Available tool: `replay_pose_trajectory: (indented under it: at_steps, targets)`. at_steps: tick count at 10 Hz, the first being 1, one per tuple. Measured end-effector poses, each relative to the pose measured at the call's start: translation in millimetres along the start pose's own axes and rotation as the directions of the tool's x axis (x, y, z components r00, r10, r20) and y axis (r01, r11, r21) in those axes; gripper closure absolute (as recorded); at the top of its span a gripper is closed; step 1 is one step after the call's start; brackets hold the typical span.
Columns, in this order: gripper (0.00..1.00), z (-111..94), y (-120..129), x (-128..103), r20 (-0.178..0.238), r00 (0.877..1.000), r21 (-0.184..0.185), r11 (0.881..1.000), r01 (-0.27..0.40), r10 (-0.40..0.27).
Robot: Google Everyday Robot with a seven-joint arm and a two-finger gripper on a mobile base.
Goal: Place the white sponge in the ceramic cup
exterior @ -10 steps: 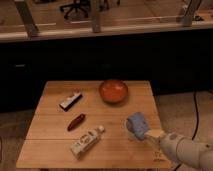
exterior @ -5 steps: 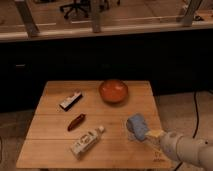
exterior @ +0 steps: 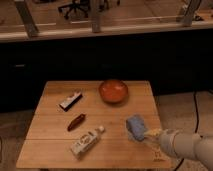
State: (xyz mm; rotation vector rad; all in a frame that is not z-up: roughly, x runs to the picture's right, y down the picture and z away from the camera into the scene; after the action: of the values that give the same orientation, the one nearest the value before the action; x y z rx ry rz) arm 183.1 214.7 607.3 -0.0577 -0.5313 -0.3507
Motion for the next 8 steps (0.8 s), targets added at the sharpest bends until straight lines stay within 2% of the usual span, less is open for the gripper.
replay_pose_trajectory:
  at_steps: [8]
  targets:
    - [1.0,4.7,5.7,4.0,-0.008,0.999,-0.084,0.995,-0.051,0.051]
